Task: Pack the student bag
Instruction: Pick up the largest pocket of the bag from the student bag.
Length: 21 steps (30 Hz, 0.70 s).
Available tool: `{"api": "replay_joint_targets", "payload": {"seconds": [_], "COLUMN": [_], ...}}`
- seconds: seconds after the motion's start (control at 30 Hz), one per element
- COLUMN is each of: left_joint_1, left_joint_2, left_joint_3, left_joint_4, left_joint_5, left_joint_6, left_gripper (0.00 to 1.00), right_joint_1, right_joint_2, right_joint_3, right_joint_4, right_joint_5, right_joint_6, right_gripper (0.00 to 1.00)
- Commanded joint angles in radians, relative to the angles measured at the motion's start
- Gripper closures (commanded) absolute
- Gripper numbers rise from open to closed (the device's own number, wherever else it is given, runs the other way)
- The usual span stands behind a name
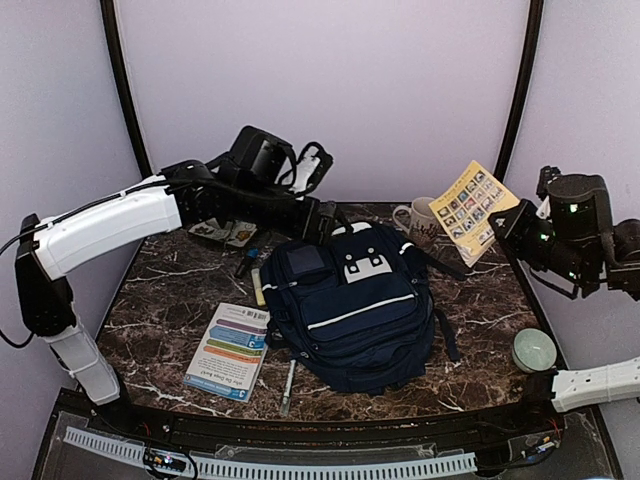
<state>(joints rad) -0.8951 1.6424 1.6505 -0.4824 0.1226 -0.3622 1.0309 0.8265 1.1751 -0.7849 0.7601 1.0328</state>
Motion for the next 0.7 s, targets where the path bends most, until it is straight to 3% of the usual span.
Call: {"api": "replay_joint_targets", "payload": {"seconds": [0.0,0.27,0.67], "left_joint_1": [-0.121,-0.323,-0.442], "left_joint_2": [0.084,0.282,0.473], "left_joint_3": [0.101,0.235,0.358], "left_joint_4": [-0.136,-0.264,-0.315], "left_joint_5": [-0.035,-0.250,-0.277], "left_joint_6": [0.205,0.223,0.199], "left_gripper": [0.09,0.15,0.23], "right_joint_1": [-0.008,-0.008,-0.008], "right_joint_2": [-0.073,-0.182,-0.218], "right_joint_3": [0.019,-0.078,-0.105], "right_joint_4": [-0.286,-0.340,-0.360], "right_joint_5": [0.047,-0.007,-0.117], "right_joint_6": [0.217,0.298,0.304], "right_gripper": [1.00,1.00,1.00]}}
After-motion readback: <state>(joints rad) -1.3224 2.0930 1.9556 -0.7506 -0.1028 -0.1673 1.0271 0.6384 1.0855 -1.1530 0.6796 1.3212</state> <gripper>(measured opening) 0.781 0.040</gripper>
